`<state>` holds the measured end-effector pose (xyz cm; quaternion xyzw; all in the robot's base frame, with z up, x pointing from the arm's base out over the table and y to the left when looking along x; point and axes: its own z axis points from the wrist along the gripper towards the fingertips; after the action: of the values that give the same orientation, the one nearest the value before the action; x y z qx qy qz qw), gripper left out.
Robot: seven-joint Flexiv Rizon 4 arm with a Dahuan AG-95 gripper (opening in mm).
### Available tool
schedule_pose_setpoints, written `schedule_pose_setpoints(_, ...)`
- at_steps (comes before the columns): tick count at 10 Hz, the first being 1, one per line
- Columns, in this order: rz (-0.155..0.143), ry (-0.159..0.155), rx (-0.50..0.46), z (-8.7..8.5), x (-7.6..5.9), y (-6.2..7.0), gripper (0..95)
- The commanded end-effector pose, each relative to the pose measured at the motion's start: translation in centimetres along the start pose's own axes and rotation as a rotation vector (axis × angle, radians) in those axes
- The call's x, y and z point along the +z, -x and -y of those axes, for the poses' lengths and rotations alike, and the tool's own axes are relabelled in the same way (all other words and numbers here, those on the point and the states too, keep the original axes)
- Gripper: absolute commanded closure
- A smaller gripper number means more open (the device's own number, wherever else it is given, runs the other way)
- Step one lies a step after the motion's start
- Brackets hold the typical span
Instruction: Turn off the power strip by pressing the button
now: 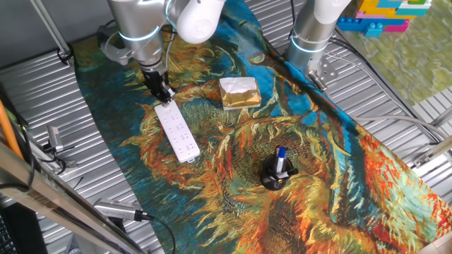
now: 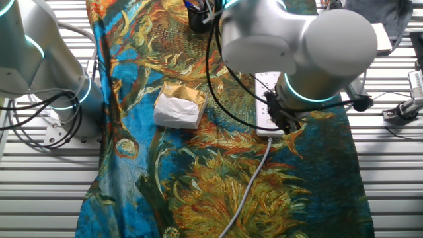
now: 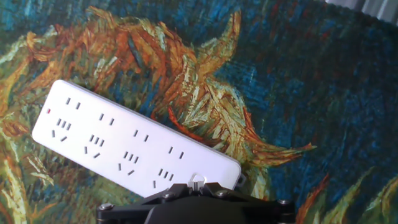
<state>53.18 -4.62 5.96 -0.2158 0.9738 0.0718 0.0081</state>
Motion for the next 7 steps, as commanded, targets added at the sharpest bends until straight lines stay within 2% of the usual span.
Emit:
schedule_pose_setpoints(1,0.001,0.018,-0.005,0.2,0.2,0.3,95.0)
schedule_pose_setpoints(7,-0.004,0.025,-0.008,0.2,1.3,0.5,95.0)
